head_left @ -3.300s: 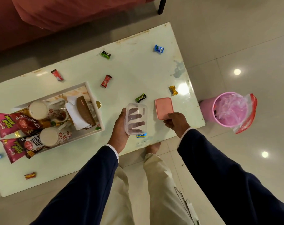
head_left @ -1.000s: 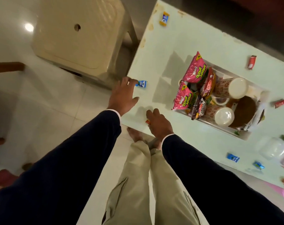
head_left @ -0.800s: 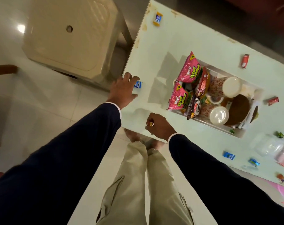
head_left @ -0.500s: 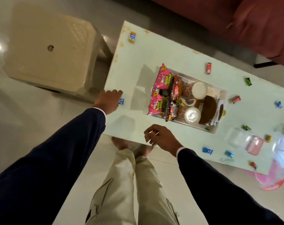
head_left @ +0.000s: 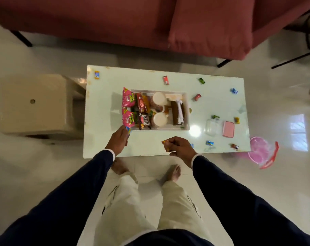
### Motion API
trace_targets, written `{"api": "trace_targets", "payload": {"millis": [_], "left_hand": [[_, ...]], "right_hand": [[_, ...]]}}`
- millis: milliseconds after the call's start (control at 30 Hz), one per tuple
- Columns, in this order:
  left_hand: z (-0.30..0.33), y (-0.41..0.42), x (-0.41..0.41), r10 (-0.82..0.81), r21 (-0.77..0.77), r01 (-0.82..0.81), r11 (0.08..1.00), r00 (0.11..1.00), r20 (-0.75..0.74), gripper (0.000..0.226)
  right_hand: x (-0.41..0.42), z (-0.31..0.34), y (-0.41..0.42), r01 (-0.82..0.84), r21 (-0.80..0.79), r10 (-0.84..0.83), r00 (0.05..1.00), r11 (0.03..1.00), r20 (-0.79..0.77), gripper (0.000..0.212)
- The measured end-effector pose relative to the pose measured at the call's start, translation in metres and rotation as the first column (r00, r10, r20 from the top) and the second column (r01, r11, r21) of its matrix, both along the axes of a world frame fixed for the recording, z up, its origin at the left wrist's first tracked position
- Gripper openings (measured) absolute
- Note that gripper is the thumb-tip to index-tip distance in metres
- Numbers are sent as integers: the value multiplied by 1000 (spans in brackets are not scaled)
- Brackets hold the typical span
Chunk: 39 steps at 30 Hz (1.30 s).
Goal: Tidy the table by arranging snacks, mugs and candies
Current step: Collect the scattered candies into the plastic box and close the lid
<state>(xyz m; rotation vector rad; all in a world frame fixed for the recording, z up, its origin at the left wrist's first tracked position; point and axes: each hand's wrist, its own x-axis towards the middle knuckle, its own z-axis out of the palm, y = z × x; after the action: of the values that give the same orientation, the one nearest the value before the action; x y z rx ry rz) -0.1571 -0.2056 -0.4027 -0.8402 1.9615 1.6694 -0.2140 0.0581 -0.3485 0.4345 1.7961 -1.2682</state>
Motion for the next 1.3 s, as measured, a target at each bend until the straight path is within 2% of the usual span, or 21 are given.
{"api": "trace_targets", "payload": {"millis": [167, 400, 500, 633, 800, 933, 1033, 1167, 1300], "left_hand": [[41, 84, -40, -262, -55, 258, 965, 961, -86, 32], [50, 240, -99, -386, -103, 379, 920, 921, -60, 10], [29, 309, -129, -417, -93, 413, 906, 908, -32, 3], [-21, 392, -170, -413, -114, 410, 905, 911, -1, 11], [-89, 463, -207, -319, -167, 316, 934, 948, 12, 12], [-122, 482, -215, -247, -152, 253, 956, 967, 53, 23], [-122, 468, -205, -217, -177, 224, 958, 974, 59, 30], [-93, 421, -182, -265, -241, 265, 934, 964, 33, 20], [-43, 354, -167, -276, -314, 279, 908, 960, 53, 17]], "right_hand": [[-16, 15, 77, 94, -8, -95, 989, 996, -117, 10], [-45, -11, 226, 215, 39, -208, 969, 976, -133, 18], [-72, -45, 284, 290, 114, -274, 952, 950, -139, 22], [-114, -97, 333, 381, 168, -350, 918, 909, -186, 21], [-155, -152, 354, 339, 193, -283, 921, 921, -266, 17], [-163, -177, 355, 277, 230, -200, 930, 933, -309, 24], [-158, -174, 361, 326, 207, -254, 917, 923, -309, 27], [-139, -153, 363, 425, 136, -373, 880, 895, -295, 21], [-135, -121, 321, 305, 92, -269, 921, 948, -283, 18]]}}
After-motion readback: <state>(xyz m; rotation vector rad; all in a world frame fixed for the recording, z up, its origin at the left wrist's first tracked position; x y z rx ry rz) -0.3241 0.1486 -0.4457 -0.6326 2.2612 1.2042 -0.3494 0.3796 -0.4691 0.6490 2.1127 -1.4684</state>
